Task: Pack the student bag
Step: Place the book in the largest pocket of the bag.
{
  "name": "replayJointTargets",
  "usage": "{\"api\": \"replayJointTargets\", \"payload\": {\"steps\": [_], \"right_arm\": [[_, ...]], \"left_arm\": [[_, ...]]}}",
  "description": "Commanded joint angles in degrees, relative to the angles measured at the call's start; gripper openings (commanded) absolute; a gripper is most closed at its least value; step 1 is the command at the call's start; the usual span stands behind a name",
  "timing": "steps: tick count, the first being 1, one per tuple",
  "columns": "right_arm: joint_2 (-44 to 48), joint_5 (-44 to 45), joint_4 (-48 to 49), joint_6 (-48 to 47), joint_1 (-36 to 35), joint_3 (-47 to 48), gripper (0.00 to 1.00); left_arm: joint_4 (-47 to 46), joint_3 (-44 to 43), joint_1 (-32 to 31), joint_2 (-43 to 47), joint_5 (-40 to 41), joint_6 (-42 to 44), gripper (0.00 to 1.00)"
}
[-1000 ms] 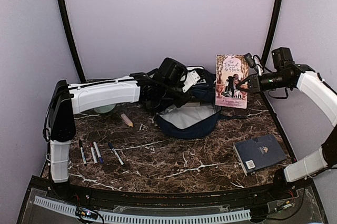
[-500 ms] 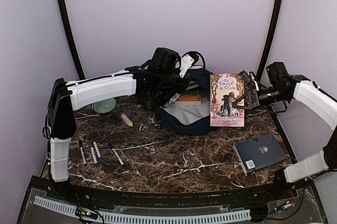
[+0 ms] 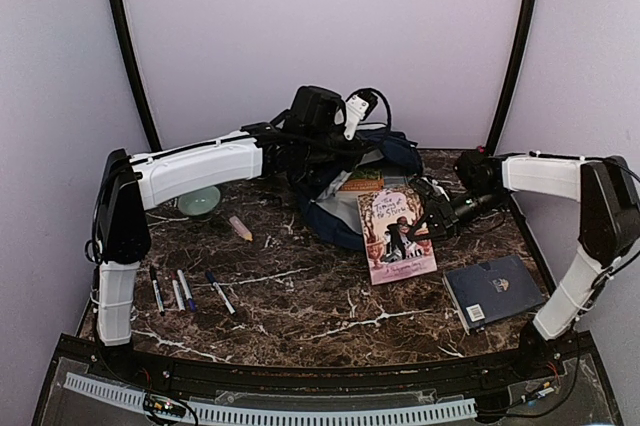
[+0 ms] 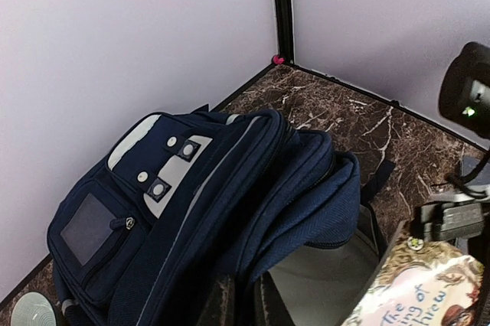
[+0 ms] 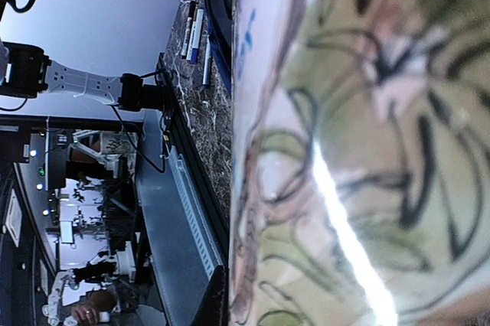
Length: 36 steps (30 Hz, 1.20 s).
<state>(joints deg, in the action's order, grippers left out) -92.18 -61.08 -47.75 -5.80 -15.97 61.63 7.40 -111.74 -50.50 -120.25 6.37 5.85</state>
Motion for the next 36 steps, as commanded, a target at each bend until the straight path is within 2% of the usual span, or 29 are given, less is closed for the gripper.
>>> {"api": "replayJointTargets", "payload": {"steps": [1,5,12,19,27,31,36], "right_arm": [[-6.62,-7.65,-1.85,-1.84,-1.10,6.87,0.00],[-11.87,-8.81,-2.90,-3.40,-3.23,11.13,0.00],[-22.23,-10.75,-1.88,-0.64,-3.88,17.92,0.00],[-25.61,-8.21,13.25,12.71,-3.46,19.20,0.00],[-30.11,-2.82,24.56,22.47,-2.99,22.23,0.00],[-34.42,-0.20,22.81,21.02,-2.80,27.55,0.00],[-35.75,3.60,28.55,24.82,-2.03,27.81,0.00]], "left_arm": [[-7.22,-3.08,-0.46,3.71,-2.19,-2.79,0.00],[-7.39,-1.46,-1.05,4.91,-2.39,-2.69,0.00],[-6.53,-0.68,-1.61,6.37,-1.69,-2.33,0.00],[-6.67,1.76,-2.31,8.49,-0.59,-1.89,0.00],[-6.96,3.53,-2.50,9.41,-0.27,-1.48,0.00],[-7.09,3.97,-2.50,9.65,-0.35,-1.12,0.00],[-7.92,5.51,-2.50,10.48,-0.37,-1.14,0.00]]}}
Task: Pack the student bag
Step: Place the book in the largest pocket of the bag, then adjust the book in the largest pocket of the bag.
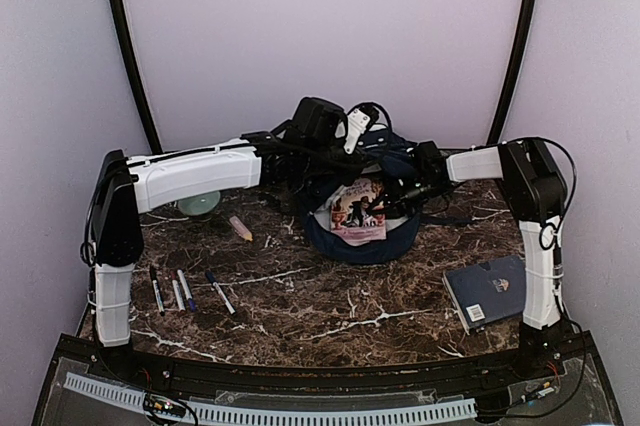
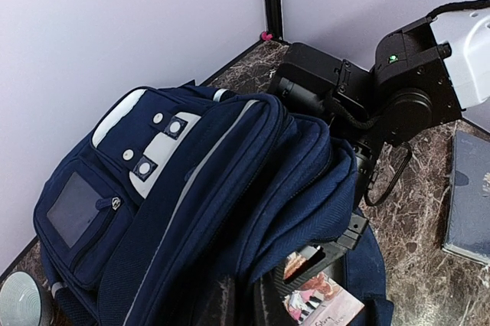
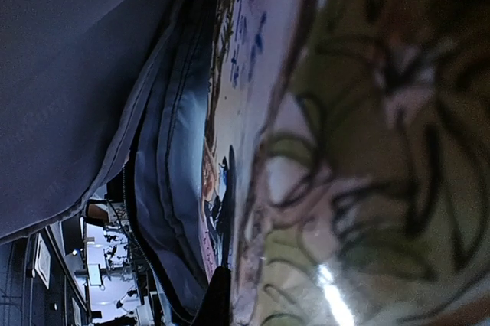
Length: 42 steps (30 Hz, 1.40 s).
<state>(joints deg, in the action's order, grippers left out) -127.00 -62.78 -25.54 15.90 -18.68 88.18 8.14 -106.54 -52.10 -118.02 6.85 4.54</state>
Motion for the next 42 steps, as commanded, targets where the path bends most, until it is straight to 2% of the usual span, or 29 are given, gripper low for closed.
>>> {"api": "replayJointTargets", "payload": {"steps": [1,5,13,17,22,28,37,42], "right_arm": [[-1.15,6.29,6.65,3.24,0.60,1.40,0.00],[-1.59,8.27,6.69,3.61,0.66,2.06,0.02],[4.72,16.58,3.86,2.07,0.58,-3.06,0.41],[9.83,21.32,1.29,-0.71,0.16,-6.98,0.49],[15.40,26.05,-3.90,-6.71,-0.82,-11.21,0.53],[21.52,29.53,-5.18,-12.42,-3.11,-18.32,0.55],[26.75,29.61,-6.19,-18.63,-6.05,-25.37,0.48],[30.78,33.24,-7.07,-20.03,-7.94,-27.99,0.50]], "left_arm": [[-9.01,0.77,-0.90,8.46,-1.02,0.08,0.00],[-9.52,1.85,-0.90,9.06,-1.01,-0.21,0.00],[-11.40,5.01,-0.90,10.88,-0.10,-0.23,0.00],[-12.18,6.36,-0.90,11.48,0.08,-0.32,0.00],[-13.06,7.67,-0.91,12.16,0.18,-0.40,0.00],[-13.85,8.04,-0.96,12.31,-0.07,-0.57,0.00],[-14.53,9.35,-0.96,12.50,0.10,-1.09,0.00],[-15.23,10.84,-0.98,13.07,0.41,-1.17,0.00]]}}
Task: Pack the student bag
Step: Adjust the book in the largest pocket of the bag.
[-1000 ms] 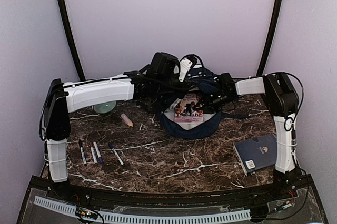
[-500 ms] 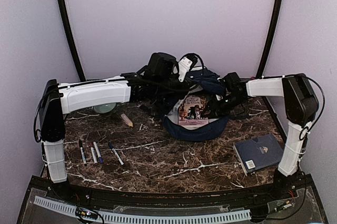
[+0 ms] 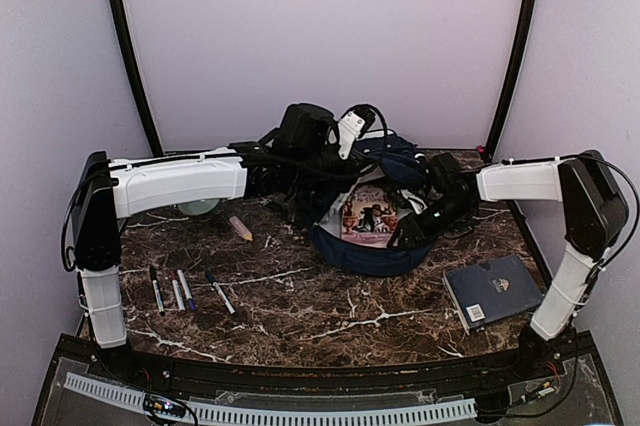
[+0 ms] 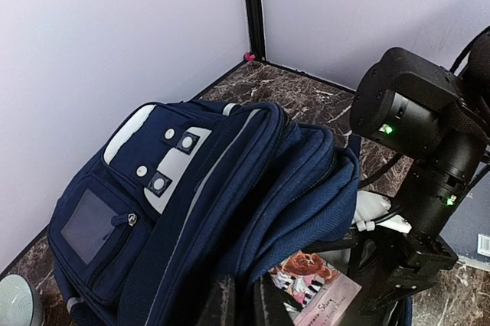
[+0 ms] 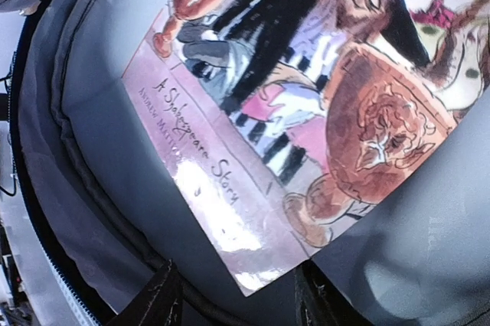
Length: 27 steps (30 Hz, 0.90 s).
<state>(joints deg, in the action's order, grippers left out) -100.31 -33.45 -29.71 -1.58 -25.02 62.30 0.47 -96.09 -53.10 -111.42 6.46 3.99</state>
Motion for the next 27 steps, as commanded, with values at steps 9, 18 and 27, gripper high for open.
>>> {"api": "replayJointTargets", "payload": {"steps": [9,18,27], "right_arm": [[6.95,20.21,-1.08,-11.22,-9.64,-0.26,0.35],[2.10,32.37,0.55,-18.55,-13.20,4.88,0.41],[5.70,34.96,-6.62,-18.59,-14.50,5.49,0.48]], "left_arm": [[-7.86,0.84,0.05,6.47,-0.07,-1.17,0.00],[-7.64,0.94,0.04,6.56,-0.48,-1.61,0.00],[-7.59,1.25,0.07,6.83,-0.21,-1.25,0.00]]}}
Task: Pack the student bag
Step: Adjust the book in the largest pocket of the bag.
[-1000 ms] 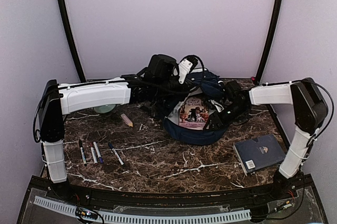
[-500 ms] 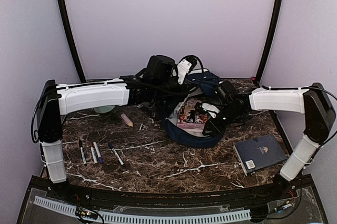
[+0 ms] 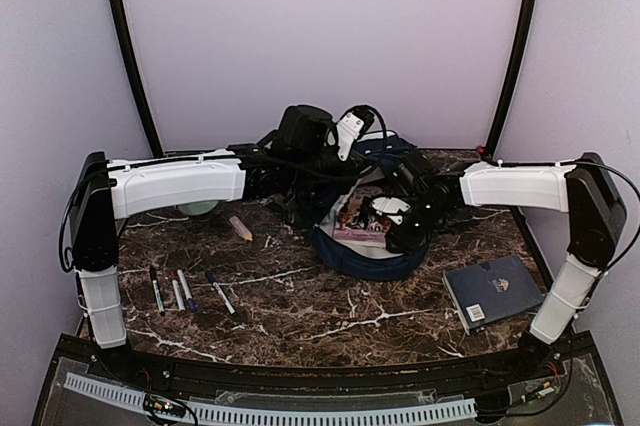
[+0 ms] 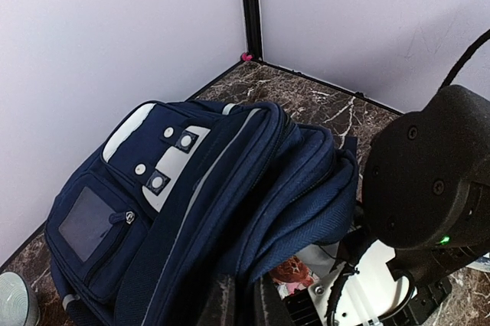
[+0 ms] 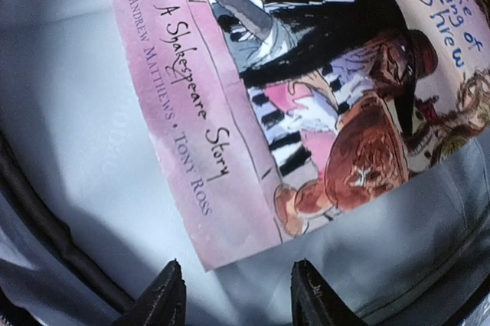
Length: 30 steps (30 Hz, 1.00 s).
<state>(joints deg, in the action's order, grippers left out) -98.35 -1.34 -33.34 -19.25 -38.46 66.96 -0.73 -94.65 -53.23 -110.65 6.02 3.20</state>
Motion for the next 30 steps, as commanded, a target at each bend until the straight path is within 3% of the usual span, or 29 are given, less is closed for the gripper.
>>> {"api": "replayJointTargets", "payload": {"steps": [1,6,11,18,30], "right_arm": [[4.43,3.53,-3.09,-1.15,-1.32,0.69,0.49],[5.13,5.98,0.31,-4.42,-2.85,-0.46,0.49],[1.13,2.20,3.60,-8.70,-3.29,0.11,0.51],[-4.86,3.54,7.60,-10.50,-3.88,2.60,0.53],[-9.67,19.54,20.27,-6.24,-2.45,3.75,0.52]], "left_arm": [[-6.58,-0.19,0.20,6.06,0.25,-0.52,0.00],[-7.34,0.21,0.20,6.06,-0.13,-0.91,0.00],[-6.76,0.38,0.22,6.36,-0.31,-1.00,0.00],[-7.25,1.79,0.15,7.76,0.04,-1.61,0.00],[-7.11,1.69,0.20,7.88,-0.47,-1.88,0.00]]}}
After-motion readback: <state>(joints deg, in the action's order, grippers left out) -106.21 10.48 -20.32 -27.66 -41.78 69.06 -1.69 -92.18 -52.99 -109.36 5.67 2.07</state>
